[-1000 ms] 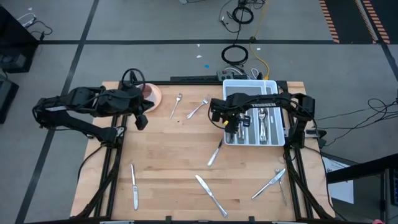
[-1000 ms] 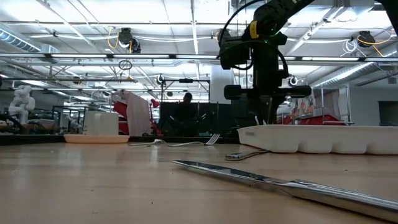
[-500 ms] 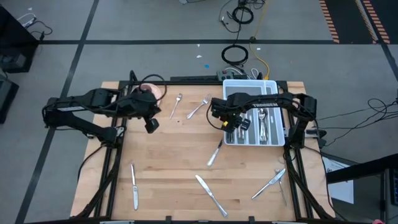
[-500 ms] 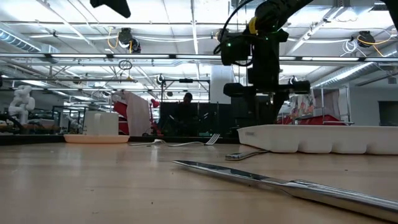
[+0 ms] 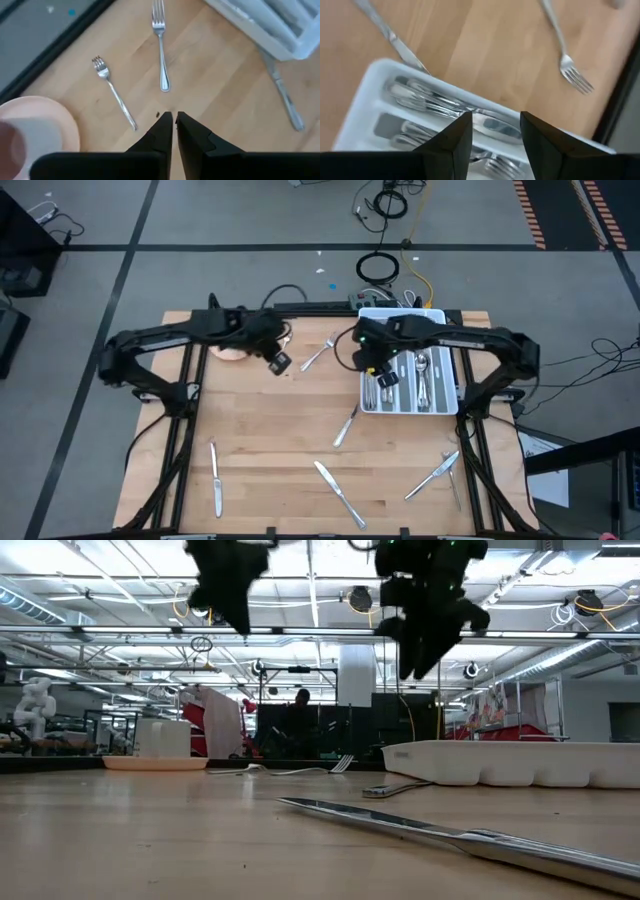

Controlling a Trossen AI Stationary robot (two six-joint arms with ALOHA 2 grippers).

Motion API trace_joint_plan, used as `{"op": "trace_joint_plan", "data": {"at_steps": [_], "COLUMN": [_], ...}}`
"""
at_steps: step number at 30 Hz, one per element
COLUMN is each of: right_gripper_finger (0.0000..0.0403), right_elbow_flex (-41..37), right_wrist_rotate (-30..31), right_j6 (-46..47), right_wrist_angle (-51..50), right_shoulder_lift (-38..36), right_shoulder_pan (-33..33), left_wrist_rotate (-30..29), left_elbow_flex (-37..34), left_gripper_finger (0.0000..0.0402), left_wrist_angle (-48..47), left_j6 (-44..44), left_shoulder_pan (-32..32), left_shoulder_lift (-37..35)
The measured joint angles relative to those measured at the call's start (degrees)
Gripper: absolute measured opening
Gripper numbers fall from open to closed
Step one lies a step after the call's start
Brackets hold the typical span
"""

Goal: Sort silverware
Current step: Put the silver fork into the white silverware tray

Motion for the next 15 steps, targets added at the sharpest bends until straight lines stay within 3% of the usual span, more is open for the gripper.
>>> {"op": "trace_joint_plan", "data": {"at_steps": [15], "right_gripper_finger": [0.0155], "right_elbow_flex": [0.0], "right_wrist_rotate": [-0.2], "right_j6": [17.2], "right_wrist_angle": [-7.0], "right_shoulder_lift": [-20.3], "right_shoulder_pan": [0.1], "left_wrist_rotate": [20.6], "left_elbow_flex": [0.0], "left_gripper_finger": [0.0034], "left_wrist_angle": [6.5], "left_j6": [8.6], "left_shoulder_pan": [12.5], "left_shoulder_lift": [23.0]}}
